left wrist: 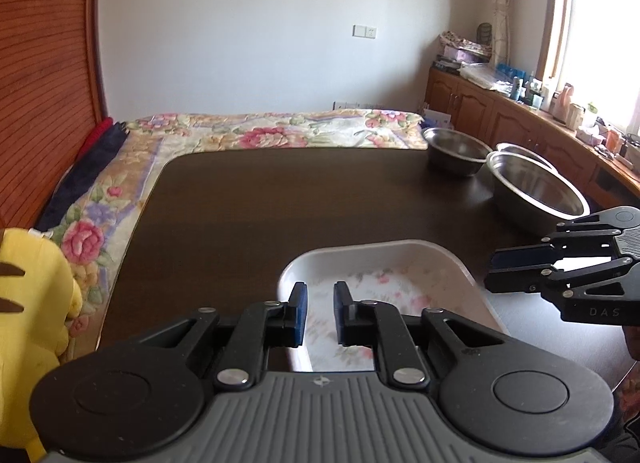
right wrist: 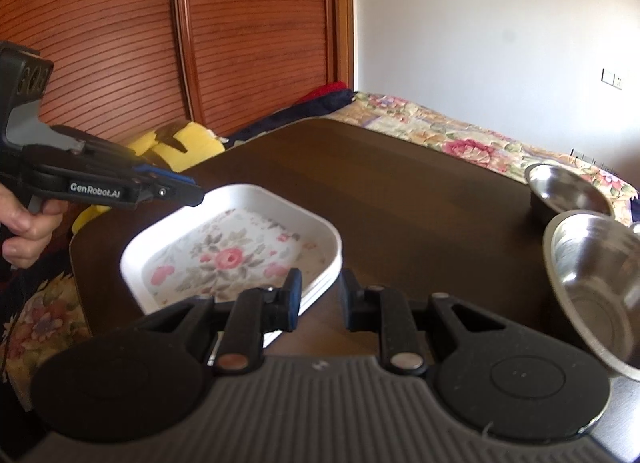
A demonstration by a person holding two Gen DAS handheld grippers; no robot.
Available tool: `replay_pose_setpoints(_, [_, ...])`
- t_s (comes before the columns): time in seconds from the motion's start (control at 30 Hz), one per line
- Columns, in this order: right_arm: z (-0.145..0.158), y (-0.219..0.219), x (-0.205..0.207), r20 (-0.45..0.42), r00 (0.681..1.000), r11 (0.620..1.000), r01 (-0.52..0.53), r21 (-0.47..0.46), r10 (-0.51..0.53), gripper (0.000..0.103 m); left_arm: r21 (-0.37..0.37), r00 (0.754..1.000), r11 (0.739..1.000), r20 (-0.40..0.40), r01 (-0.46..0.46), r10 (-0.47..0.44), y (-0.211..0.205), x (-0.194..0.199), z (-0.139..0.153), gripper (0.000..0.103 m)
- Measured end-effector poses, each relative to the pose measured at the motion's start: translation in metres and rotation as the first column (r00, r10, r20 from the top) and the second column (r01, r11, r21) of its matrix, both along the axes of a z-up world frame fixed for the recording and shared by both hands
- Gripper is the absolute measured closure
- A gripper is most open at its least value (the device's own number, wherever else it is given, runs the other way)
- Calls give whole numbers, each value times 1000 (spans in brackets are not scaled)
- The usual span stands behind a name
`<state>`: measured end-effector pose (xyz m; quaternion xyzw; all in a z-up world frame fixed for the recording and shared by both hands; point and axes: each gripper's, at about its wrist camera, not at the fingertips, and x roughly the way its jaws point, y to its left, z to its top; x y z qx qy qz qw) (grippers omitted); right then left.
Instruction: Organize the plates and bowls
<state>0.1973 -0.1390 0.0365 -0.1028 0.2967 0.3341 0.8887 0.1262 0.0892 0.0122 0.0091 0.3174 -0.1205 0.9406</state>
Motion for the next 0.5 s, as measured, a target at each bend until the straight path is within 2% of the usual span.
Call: replay_pose_setpoints(0.5, [21, -69, 14, 107, 985, 988, 130, 81, -138, 80, -33, 992, 992, 45, 119, -118, -83, 32, 9, 80])
